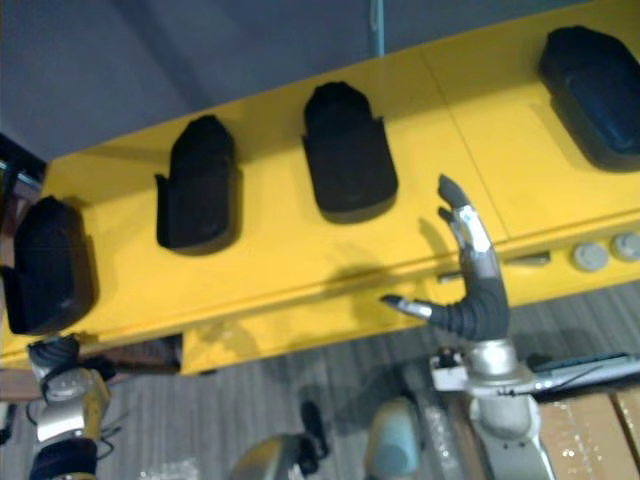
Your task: Walk over and take plastic housings, then place them on the shelf
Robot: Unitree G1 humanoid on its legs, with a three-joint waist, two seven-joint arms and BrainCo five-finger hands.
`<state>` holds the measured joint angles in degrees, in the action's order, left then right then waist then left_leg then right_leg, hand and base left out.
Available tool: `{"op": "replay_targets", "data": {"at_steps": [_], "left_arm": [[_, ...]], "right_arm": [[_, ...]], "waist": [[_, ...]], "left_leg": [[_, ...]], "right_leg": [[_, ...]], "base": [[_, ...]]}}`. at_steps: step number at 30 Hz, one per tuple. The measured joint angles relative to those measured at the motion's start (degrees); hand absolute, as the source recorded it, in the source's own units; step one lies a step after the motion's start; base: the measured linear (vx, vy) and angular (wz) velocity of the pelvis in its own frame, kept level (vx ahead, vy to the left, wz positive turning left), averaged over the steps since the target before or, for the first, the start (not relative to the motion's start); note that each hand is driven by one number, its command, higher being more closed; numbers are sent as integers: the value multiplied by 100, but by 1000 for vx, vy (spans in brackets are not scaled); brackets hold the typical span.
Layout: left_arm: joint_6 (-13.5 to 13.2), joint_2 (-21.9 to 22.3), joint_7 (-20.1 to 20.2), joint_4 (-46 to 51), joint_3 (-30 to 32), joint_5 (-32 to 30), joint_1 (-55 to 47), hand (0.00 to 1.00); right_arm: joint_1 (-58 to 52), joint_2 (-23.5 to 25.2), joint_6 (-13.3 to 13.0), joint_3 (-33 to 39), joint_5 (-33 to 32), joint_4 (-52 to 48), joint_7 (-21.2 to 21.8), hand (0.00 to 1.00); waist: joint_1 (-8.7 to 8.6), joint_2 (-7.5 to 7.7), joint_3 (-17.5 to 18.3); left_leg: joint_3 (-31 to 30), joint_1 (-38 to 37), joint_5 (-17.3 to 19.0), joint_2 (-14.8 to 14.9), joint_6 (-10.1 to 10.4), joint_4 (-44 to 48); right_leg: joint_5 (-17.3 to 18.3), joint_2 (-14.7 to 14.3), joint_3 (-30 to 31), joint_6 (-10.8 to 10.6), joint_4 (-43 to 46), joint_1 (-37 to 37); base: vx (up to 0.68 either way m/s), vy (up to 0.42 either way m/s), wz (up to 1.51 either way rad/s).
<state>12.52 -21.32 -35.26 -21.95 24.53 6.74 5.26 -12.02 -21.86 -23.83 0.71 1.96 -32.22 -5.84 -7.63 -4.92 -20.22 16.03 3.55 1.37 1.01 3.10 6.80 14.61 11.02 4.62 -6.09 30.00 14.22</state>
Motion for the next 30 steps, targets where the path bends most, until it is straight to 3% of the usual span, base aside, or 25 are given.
{"op": "replay_targets", "data": {"at_steps": [3,10,11,17,19,23,25,30], "left_arm": [[-9,-1,-206,1,-1,-50,146,100],[18,-14,-226,85,-2,-99,397,100],[24,-33,-225,137,-2,-95,398,0],[-66,-86,-244,170,-6,-27,609,0],[-611,-84,-541,240,-45,-46,611,0],[-1067,-80,-990,932,-51,-261,467,0],[-1112,-74,-1143,1129,-52,-564,354,0],[-1104,-48,-1180,1121,-51,-548,97,0]], "right_arm": [[-2,-23,0,-3,0,-1,0,0],[-6,-74,6,-4,-1,-4,0,0],[-6,-97,6,1,-6,-4,5,0],[-29,-104,6,3,-8,-5,90,0],[-84,-91,2,5,3,-7,71,0],[-214,-31,-13,9,108,-20,7,0],[-266,8,-41,23,115,-24,-118,0],[-333,58,-121,36,110,-26,-173,0]], "waist": [[-45,-4,3],[-66,-5,2],[-73,-7,1],[-95,-11,-1],[-108,-11,-1],[-100,-10,-1],[-101,-11,-1],[-80,-11,-1]], "left_leg": [[-1,110,12,-3,-8,85],[15,250,14,-10,-10,156],[26,259,14,-12,-10,155],[34,270,17,-11,-6,160],[34,275,22,-6,-1,160],[18,291,25,7,1,162],[20,244,43,20,3,162],[9,222,55,32,2,167]], "right_leg": [[3,13,11,-5,55,92],[2,23,42,-7,127,247],[2,22,54,-7,137,269],[3,19,67,-6,143,281],[2,14,64,-6,134,281],[-2,6,45,-9,108,272],[-3,-2,36,-12,70,203],[-29,-10,17,-37,0,140]], "base": [[0,0,0],[2,1,-1],[0,0,0],[0,0,0],[0,0,0],[23,2,2],[38,8,-2],[7,2,0]]}}
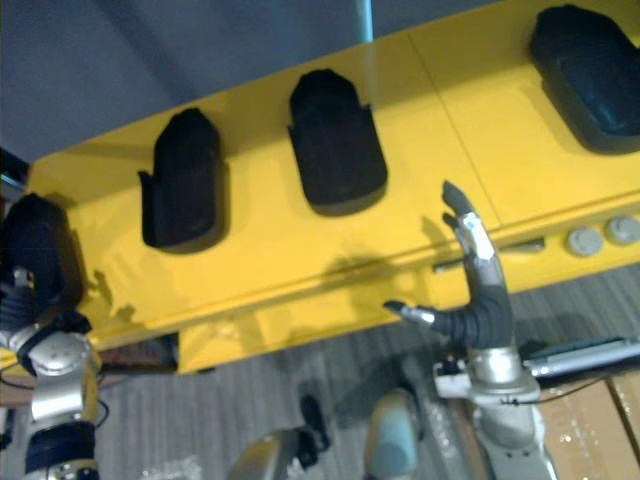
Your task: Walk over and take plastic housings, then place them on the shelf
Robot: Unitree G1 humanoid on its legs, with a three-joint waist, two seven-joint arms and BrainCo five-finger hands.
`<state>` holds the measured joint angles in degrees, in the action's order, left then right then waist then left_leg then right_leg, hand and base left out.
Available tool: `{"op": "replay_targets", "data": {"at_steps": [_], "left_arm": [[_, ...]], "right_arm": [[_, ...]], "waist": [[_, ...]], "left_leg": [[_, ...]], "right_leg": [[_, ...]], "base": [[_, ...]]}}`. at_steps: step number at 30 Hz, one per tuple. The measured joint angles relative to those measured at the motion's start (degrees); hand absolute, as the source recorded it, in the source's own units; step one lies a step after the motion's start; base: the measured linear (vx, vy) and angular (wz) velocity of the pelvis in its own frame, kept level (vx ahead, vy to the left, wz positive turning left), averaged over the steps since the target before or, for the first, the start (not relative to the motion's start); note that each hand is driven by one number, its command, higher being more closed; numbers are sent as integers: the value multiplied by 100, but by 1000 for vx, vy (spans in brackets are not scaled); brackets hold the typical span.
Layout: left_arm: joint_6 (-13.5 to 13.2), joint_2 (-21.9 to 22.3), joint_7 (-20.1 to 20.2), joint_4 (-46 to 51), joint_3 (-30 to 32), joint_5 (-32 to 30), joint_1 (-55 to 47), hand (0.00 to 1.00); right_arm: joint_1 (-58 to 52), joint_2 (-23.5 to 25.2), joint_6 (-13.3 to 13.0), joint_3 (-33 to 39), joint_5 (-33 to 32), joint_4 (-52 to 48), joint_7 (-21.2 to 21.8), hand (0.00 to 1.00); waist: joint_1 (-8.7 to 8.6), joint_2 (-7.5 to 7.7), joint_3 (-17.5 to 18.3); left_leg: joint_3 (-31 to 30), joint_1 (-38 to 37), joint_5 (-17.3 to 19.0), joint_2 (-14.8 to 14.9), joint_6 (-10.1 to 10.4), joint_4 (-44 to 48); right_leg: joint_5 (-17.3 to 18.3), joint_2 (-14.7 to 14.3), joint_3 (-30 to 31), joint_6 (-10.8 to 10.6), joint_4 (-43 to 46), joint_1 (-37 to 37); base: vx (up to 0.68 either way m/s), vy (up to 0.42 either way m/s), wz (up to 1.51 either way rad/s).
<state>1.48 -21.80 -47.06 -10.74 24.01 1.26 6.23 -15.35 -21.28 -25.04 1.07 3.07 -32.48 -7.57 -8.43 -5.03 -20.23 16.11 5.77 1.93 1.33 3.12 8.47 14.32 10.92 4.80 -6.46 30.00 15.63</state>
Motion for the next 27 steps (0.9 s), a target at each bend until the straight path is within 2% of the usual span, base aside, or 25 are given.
{"op": "replay_targets", "data": {"at_steps": [3,5,7,9,10,13,14,16,18,19,21,24,25,27], "left_arm": [[-105,3,-82,0,-1,11,-52,0],[-401,3,-162,134,1,1,-87,0],[-697,56,-162,679,-10,-4,-180,0],[-1185,388,-170,1633,-44,-18,-481,0],[-1325,503,-177,1857,-66,-28,-594,0],[-2105,1322,-235,2970,-275,-232,-1531,0],[-2154,1393,-232,3028,-286,-232,-1607,0],[-2371,1889,-235,3291,-293,-354,-2151,0],[-2373,2009,-189,3291,-325,-407,-2319,0],[-2336,2057,-98,3180,-463,-326,-2533,0],[-2213,2064,36,3027,-488,-284,-2647,0],[-1894,2040,513,2040,-482,17,-2700,0],[-1733,2021,755,1339,-481,125,-2706,0],[-1608,1993,1011,413,-455,332,-2664,0]], "right_arm": [[-62,102,-15,2,0,3,-1,0],[-149,182,-145,6,28,3,-19,0],[-245,330,-216,3,157,3,-116,0],[-392,555,-308,40,416,9,-317,0],[-427,610,-362,46,517,17,-413,0],[-583,938,-597,148,952,217,-1015,0],[-583,969,-601,167,970,239,-1050,0],[-570,1156,-677,301,1151,511,-1435,0],[-555,1235,-791,362,1204,627,-1567,0],[-459,1256,-938,371,1311,795,-1770,0],[-309,1252,-1025,363,1390,923,-1869,0],[225,1179,-1142,337,1615,1175,-2030,0],[570,1058,-1150,324,1650,1326,-2028,0],[1016,766,-1149,210,1678,1427,-2003,0]], "waist": [[8,0,0],[3,-2,2],[5,4,5],[9,1,16],[9,-6,21],[43,-9,325],[56,-6,348],[230,20,524],[293,39,577],[416,108,629],[497,162,710],[614,302,844],[661,394,897],[728,483,939]], "left_leg": [[-31,-148,4,6,-5,-41],[-51,-215,5,3,-8,-79],[-102,-223,3,9,-11,-95],[-167,-348,3,3,-14,-136],[-189,-402,2,2,-14,-168],[-425,-502,9,13,-22,-252],[-445,-514,9,15,-23,-259],[-579,-610,14,76,-23,-313],[-690,-619,13,89,-23,-313],[-792,-663,7,101,-14,-329],[-828,-678,-5,108,-3,-377],[-1058,-663,-58,98,16,-414],[-1112,-643,-74,81,17,-422],[-1206,-564,-112,56,16,-434]], "right_leg": [[-37,-2,-38,-17,-142,-206],[-73,4,-91,-32,-240,-328],[-128,5,-161,-33,-363,-417],[-176,0,-253,-63,-524,-657],[-191,-3,-288,-67,-580,-743],[-268,-28,-518,-77,-987,-1092],[-282,-34,-543,-79,-1025,-1129],[-431,-111,-723,-60,-1467,-1482],[-493,-129,-862,-56,-1646,-1646],[-554,-156,-989,-47,-1835,-1823],[-607,-180,-1036,-34,-1947,-1901],[-736,-207,-1286,-20,-2200,-2143],[-779,-211,-1371,-21,-2294,-2191],[-832,-216,-1452,-26,-2378,-2210]], "base": [[0,0,0],[5,35,3],[5,27,12],[38,22,11],[56,13,10],[67,4,24],[56,1,20],[38,-6,23],[23,-16,34],[4,-15,26],[11,-14,22],[9,-13,34],[-8,2,18],[3,3,23]]}}
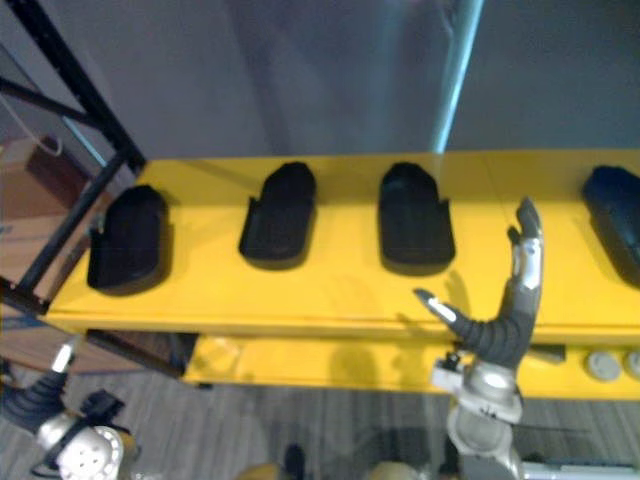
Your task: Walk over and take plastic housings, then place them on the shelf
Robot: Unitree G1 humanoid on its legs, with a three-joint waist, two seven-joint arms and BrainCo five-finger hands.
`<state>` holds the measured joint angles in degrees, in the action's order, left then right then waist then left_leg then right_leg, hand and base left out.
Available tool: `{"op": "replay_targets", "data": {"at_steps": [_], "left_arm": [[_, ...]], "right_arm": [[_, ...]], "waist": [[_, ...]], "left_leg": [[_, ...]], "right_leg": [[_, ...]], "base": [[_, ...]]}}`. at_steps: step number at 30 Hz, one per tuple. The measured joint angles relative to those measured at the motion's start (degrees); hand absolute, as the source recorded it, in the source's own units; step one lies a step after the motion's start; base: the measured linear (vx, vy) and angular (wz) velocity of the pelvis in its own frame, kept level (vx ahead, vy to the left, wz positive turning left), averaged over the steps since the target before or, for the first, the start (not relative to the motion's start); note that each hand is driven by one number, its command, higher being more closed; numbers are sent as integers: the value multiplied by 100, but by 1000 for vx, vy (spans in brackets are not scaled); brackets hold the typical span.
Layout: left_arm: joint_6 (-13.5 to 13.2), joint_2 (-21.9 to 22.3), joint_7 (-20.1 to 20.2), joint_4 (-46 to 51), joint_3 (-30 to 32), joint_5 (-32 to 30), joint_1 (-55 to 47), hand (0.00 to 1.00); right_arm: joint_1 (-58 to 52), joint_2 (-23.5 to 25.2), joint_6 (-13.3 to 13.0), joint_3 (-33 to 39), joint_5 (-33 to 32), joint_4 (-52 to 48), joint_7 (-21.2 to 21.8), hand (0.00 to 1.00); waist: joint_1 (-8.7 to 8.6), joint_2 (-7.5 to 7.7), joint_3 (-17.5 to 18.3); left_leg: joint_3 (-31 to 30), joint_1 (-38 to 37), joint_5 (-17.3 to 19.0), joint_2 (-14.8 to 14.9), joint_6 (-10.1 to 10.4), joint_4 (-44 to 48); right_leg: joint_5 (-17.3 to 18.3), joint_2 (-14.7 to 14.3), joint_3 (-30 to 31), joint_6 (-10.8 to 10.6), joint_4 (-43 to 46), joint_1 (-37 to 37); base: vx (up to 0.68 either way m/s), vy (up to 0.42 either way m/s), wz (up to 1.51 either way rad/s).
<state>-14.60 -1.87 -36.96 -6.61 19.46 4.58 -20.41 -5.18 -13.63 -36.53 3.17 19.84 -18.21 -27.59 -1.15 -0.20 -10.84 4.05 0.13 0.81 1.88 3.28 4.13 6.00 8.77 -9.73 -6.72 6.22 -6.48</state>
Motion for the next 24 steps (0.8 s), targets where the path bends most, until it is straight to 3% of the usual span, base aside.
{"op": "replay_targets", "data": {"at_steps": [4,5,10,18,21,24], "left_arm": [[123,-22,644,-1520,36,-6,71,0],[153,-77,820,-1991,-35,8,103,0],[260,-172,1412,-3158,-56,401,103,0],[228,-223,1759,-3317,-301,337,218,0],[228,-313,1923,-3344,-477,329,425,0],[227,-541,2201,-3271,-667,329,699,0]], "right_arm": [[1310,-644,250,-604,-209,279,555,0],[1804,-771,422,-878,-414,416,819,0],[3018,-914,915,-1797,-826,963,1668,0],[4277,-625,934,-3264,-832,1691,2196,0],[4842,-316,1075,-3776,-834,2217,2446,0],[5332,-70,1281,-3829,-930,2915,2614,0]], "waist": [[124,179,9],[213,199,11],[535,309,36],[872,524,-110],[1050,545,-360],[1269,568,-678]], "left_leg": [[-132,-8,-132,-48,-11,-172],[-143,-8,-161,-45,-11,-206],[-238,-13,-320,-52,-9,-413],[-517,46,-491,-24,45,-565],[-661,131,-548,13,79,-546],[-845,339,-621,75,127,-471]], "right_leg": [[-48,18,-140,4,-70,-56],[-61,12,-139,13,-96,-55],[-86,0,-279,50,-144,-59],[-56,-87,-461,123,-149,-77],[-18,-146,-586,203,-130,-68],[7,-200,-774,265,-54,33]], "base": [[-17,0,21],[-25,-4,10],[-5,-15,14],[-30,-22,14],[-64,-42,22],[-66,-47,32]]}}
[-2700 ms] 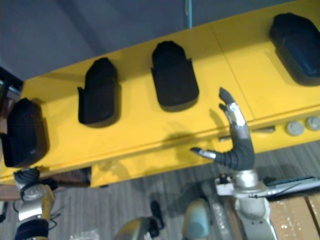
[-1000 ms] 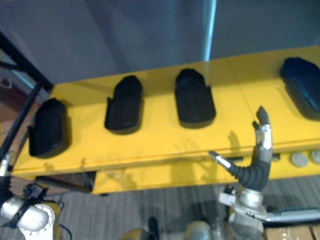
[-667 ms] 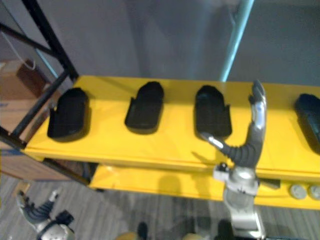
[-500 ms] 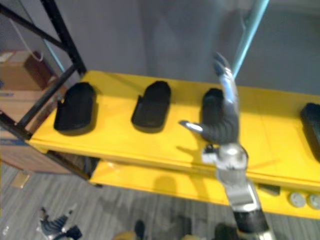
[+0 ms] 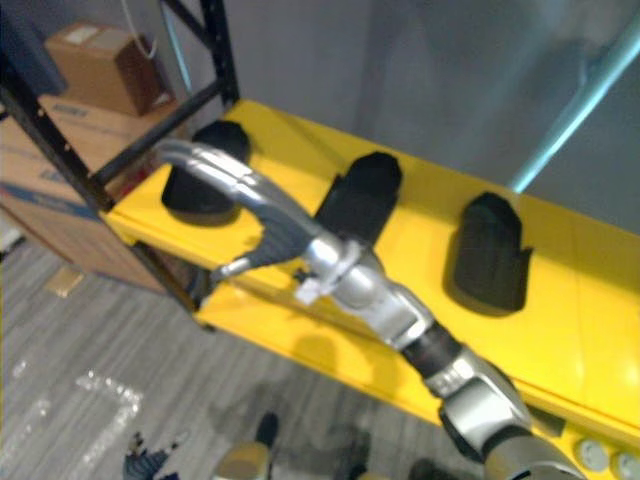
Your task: Walk over and take plastic housings, then place them on the shelf
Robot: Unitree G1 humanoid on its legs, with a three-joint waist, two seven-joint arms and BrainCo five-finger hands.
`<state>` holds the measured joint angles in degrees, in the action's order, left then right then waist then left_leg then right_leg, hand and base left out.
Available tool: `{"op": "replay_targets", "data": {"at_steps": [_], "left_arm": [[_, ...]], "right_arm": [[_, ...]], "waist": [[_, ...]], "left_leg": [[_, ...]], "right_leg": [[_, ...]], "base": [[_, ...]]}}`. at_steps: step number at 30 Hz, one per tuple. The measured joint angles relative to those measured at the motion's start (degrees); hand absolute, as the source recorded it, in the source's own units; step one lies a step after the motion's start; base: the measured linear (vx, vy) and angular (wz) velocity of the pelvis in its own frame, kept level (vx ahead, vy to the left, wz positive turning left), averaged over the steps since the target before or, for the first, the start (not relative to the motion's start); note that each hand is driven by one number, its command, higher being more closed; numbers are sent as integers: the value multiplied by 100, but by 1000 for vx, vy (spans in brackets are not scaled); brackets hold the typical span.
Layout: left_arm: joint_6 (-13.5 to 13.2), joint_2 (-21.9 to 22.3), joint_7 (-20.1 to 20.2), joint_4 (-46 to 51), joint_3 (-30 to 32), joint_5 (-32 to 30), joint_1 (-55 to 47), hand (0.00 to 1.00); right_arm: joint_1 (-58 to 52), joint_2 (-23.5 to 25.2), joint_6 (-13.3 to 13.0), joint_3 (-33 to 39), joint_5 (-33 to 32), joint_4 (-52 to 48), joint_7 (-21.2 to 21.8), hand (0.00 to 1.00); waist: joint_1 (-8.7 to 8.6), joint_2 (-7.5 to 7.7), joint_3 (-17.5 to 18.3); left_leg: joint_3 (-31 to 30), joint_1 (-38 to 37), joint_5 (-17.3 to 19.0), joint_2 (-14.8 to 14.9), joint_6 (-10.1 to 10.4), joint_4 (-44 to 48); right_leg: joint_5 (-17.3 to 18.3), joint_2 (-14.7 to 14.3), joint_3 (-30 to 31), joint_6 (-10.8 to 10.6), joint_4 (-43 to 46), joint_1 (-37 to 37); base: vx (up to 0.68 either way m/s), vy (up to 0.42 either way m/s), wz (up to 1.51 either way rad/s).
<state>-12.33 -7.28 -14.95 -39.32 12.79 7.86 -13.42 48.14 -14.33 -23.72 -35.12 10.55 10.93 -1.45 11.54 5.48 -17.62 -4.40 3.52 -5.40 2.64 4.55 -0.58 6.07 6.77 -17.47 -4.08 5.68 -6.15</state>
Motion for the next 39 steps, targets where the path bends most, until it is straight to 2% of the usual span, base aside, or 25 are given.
{"op": "replay_targets", "data": {"at_steps": [1,2,4,6,8,11,15,20,24,27,33,36,39], "left_arm": [[-3,-65,141,139,-100,0,37,0],[-4,-98,213,225,-190,0,39,0],[-3,-152,381,513,-478,2,70,0],[8,-174,517,946,-816,108,87,0],[54,-176,613,1233,-1036,282,128,0],[126,-100,668,1566,-1175,368,116,0],[283,-67,679,1855,-1199,580,114,0],[404,-49,669,2046,-1200,647,109,0],[483,55,647,2083,-1191,807,109,0],[483,158,625,2102,-1199,979,109,0],[482,159,617,2164,-1288,1023,99,0],[477,171,603,2162,-1470,1034,99,0],[471,171,582,2161,-1587,1188,99,0]], "right_arm": [[212,54,47,-2,-159,294,89,0],[311,82,119,11,-248,386,166,0],[559,79,275,38,-474,596,393,0],[747,150,428,72,-801,767,781,0],[797,218,575,73,-882,768,1074,0],[874,371,747,71,-985,778,1314,0],[950,521,980,27,-984,777,1412,0],[1000,484,1054,-46,-983,777,1222,0],[1197,484,1053,-27,-873,778,610,0],[1274,489,1052,36,-693,790,160,0],[1329,492,1052,411,-171,988,-608,0],[1331,493,1053,471,-24,1029,-739,0],[1331,492,1052,464,84,1048,-569,0]], "waist": [[107,-8,-143],[138,-28,-232],[157,-143,-475],[251,-297,-703],[324,-414,-780],[376,-502,-834],[442,-521,-845],[486,-524,-938],[491,-537,-945],[498,-610,-986],[493,-643,-1004],[493,-695,-1032],[484,-708,-1039]], "left_leg": [[-15,96,3,29,3,86],[-34,148,3,34,4,129],[-164,314,-2,22,10,232],[-243,524,-26,27,29,310],[-311,691,-55,17,29,300],[-387,820,-52,-34,26,316],[-513,1030,-64,-114,44,379],[-565,1197,161,-196,41,700],[-565,1378,353,-230,42,1006],[-565,1403,442,-268,25,1134],[-584,1509,467,-327,21,1200],[-573,1510,491,-324,24,1242],[-507,1505,495,-301,26,1256]], "right_leg": [[4,-32,-5,20,54,70],[7,-50,-15,24,89,106],[15,-70,-138,39,147,183],[30,-68,-180,51,309,395],[99,4,-284,39,478,590],[338,134,-390,14,817,815],[518,258,-549,-7,1121,1023],[628,339,-637,-36,1203,1038],[715,371,-641,-43,1308,1113],[796,422,-647,-48,1420,1119],[916,506,-676,-73,1592,1236],[926,509,-671,-67,1613,1232],[926,504,-635,-66,1618,1239]], "base": [[-62,-35,18],[-70,-45,17],[-83,-30,24],[-67,4,17],[-35,8,20],[0,-8,22],[64,-30,24],[57,-8,9],[10,-1,0],[0,0,0],[2,-8,6],[2,-2,1],[-19,-9,-5]]}}
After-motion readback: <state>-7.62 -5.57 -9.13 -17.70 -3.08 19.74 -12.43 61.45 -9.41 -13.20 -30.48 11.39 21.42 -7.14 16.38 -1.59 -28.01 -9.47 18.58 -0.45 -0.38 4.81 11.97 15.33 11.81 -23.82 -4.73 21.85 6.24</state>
